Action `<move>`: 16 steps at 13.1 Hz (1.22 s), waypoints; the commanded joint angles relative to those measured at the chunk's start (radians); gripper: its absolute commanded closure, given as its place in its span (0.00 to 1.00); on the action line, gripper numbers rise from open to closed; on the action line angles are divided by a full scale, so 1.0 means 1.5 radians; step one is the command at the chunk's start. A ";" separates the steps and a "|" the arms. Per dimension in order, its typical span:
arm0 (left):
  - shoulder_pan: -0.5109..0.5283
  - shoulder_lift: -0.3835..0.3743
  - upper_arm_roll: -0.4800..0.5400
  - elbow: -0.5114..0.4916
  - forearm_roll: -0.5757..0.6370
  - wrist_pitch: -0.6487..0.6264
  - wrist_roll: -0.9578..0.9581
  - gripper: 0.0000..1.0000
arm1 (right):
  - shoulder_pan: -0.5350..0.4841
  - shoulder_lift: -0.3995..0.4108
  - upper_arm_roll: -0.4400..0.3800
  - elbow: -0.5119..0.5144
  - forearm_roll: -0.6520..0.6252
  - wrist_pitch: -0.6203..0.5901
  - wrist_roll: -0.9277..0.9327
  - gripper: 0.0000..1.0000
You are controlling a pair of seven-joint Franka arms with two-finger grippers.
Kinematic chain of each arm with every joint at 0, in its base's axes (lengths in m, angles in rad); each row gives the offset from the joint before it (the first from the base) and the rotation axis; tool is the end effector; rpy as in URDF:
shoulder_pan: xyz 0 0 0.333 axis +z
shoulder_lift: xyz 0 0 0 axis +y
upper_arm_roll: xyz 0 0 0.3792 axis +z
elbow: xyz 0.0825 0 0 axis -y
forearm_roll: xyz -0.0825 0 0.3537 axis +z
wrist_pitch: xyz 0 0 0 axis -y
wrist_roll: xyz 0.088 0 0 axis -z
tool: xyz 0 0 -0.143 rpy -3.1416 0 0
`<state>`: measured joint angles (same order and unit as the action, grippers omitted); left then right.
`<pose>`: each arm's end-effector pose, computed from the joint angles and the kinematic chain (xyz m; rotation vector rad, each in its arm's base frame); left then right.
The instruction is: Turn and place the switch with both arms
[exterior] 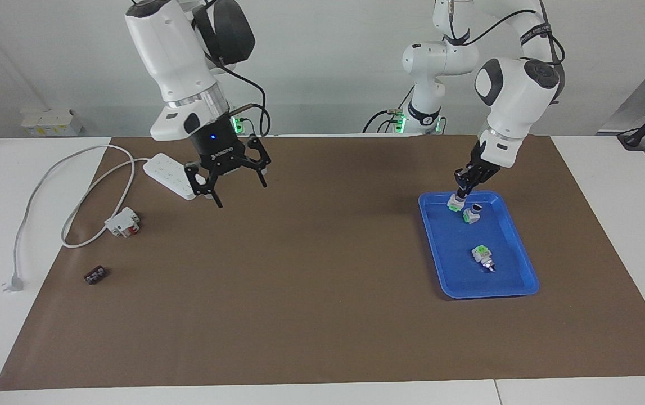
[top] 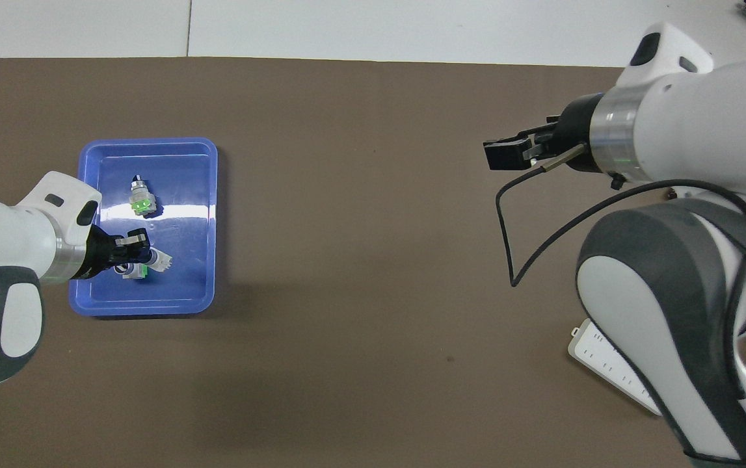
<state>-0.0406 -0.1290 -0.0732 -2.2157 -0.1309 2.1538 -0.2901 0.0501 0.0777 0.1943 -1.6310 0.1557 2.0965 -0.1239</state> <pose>0.4749 -0.0647 0.4804 3.0046 0.3700 0.0684 0.5887 0.1544 0.6406 -2.8684 -0.4527 -0.5566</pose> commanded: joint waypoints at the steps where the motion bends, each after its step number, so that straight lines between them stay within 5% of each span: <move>1: 0.010 0.019 -0.004 -0.003 0.016 0.022 0.051 1.00 | 0.016 -0.017 -0.072 -0.007 -0.012 -0.022 0.043 0.00; 4: 0.004 0.033 -0.004 0.037 0.065 -0.015 0.059 0.29 | 0.024 -0.028 -0.121 -0.005 -0.023 -0.073 0.078 0.00; 7: 0.005 0.068 -0.005 0.186 0.067 -0.166 0.060 0.24 | 0.026 -0.049 -0.179 -0.013 -0.087 -0.179 0.102 0.00; 12: 0.004 0.066 -0.004 0.351 0.093 -0.385 0.061 0.23 | 0.047 -0.070 -0.186 -0.047 -0.148 -0.233 0.229 0.00; 16: 0.000 0.067 -0.004 0.445 0.109 -0.478 0.066 0.21 | 0.046 -0.079 -0.185 -0.068 -0.140 -0.251 0.240 0.00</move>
<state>-0.0393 -0.0609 -0.0782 -1.6363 0.0119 1.5063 -0.2034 0.1181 -0.0063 -0.0803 -1.6919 -0.0414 1.7289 0.2137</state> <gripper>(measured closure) 0.225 0.000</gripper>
